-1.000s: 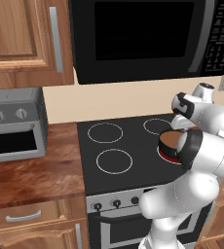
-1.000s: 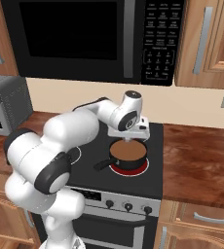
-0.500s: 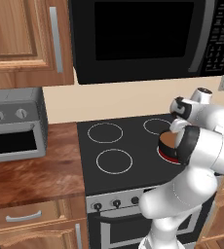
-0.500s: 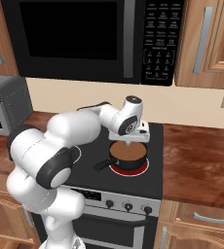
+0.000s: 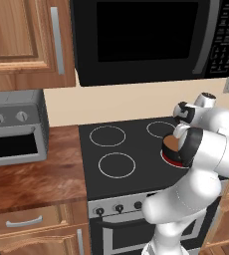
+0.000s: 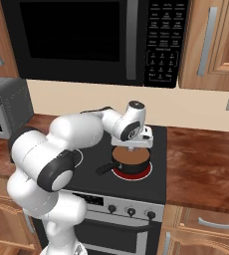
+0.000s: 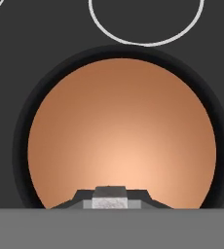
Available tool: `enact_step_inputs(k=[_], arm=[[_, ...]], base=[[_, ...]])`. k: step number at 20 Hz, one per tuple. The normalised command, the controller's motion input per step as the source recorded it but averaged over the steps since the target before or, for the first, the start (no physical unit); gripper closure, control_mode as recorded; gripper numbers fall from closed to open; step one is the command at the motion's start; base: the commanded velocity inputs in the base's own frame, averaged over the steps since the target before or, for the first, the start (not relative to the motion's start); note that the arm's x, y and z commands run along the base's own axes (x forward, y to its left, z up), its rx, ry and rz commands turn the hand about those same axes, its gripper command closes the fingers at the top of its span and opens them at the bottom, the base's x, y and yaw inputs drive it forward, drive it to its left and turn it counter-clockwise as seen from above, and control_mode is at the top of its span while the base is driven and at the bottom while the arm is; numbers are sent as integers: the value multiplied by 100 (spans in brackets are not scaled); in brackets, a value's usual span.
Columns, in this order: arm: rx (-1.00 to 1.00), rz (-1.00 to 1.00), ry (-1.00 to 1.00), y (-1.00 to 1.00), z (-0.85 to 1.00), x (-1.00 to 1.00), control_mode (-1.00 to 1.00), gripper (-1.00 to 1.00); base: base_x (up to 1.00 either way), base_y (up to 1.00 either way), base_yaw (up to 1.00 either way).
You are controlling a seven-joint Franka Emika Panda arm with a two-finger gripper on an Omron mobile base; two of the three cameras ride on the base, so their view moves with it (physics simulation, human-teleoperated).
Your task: Pick up the sugar cube(s) and place them in the saucepan with hot chocolate.
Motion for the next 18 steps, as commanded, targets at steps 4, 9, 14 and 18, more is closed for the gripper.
enact_step_inputs(k=[4,9,14,18], arm=[[0,0,0,0,0,0,-100,-100],[0,0,0,0,0,0,-100,-100],[0,0,0,-5,2,-4,-100,-100],[0,0,0,-11,27,-28,-100,-100]], base=[[0,0,0],[0,0,0],[0,0,0],[0,0,0]])
